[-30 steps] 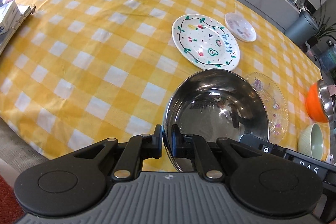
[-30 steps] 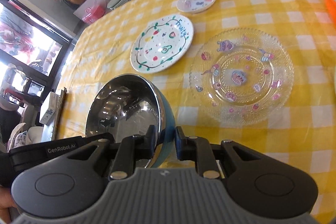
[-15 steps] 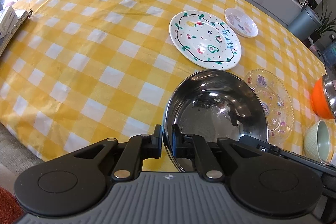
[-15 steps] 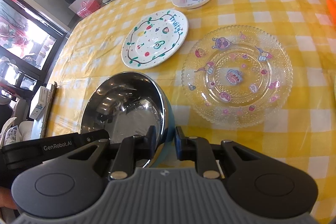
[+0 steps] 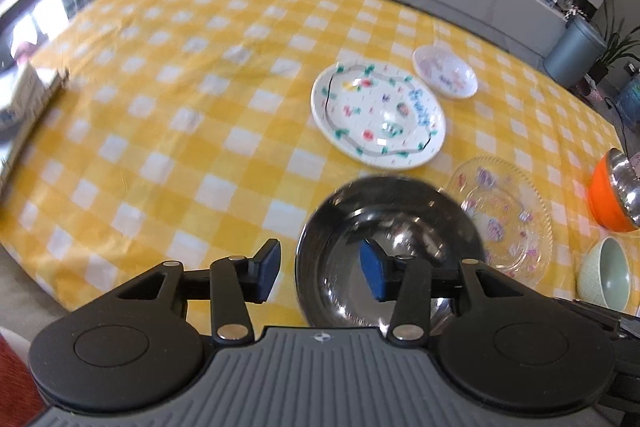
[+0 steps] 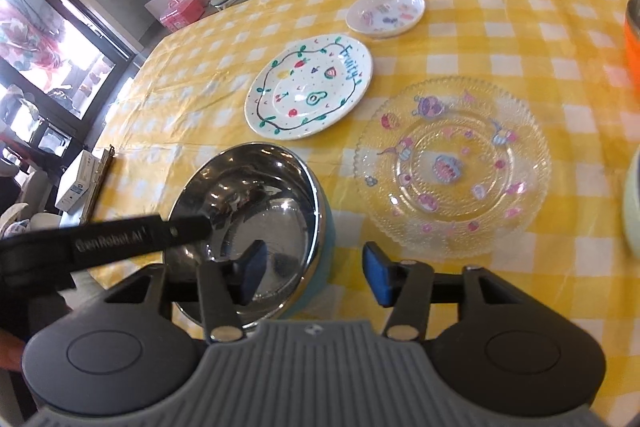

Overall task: Organize plates and bowls
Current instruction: 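Move both grippers to the orange steel bowl and close on its rim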

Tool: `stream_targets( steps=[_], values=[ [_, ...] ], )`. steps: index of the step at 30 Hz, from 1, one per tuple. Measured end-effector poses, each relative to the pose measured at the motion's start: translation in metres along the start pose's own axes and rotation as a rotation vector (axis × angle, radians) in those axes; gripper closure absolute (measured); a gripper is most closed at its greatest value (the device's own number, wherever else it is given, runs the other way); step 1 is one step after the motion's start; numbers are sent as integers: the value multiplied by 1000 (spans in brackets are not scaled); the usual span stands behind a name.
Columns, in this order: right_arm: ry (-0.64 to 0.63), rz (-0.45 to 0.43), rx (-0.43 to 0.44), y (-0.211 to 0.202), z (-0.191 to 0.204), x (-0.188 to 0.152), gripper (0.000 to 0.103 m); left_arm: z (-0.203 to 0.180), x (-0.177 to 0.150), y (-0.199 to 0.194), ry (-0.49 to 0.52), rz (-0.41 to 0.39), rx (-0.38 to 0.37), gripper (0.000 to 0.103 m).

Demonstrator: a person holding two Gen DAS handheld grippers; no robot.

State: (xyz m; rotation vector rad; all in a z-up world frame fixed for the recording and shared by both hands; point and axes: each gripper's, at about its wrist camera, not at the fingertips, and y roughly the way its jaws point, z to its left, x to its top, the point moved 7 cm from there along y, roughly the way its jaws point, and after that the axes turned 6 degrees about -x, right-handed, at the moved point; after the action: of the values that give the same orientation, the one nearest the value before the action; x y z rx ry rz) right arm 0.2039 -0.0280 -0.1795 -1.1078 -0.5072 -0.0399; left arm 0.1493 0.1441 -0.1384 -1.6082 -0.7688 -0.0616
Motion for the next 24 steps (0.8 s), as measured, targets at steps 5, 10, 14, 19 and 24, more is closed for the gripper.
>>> stream_targets(
  steps=[5, 10, 14, 19, 24],
  values=[
    [-30, -89, -49, -30, -13, 10, 41, -20, 14, -20, 53, -66, -16, 48],
    [38, -210, -140, -60, -50, 31, 39, -57, 25, -30, 115, -99, -105, 48],
    [193, -288, -205, -84, -106, 48, 39, -91, 31, -32, 156, -114, -188, 48],
    [351, -375, -304, -113, -176, 59, 39, -144, 42, -21, 230, -119, -263, 48],
    [466, -426, -367, -126, -226, 61, 39, -198, 48, 2, 283, -103, -349, 48]
  ],
)
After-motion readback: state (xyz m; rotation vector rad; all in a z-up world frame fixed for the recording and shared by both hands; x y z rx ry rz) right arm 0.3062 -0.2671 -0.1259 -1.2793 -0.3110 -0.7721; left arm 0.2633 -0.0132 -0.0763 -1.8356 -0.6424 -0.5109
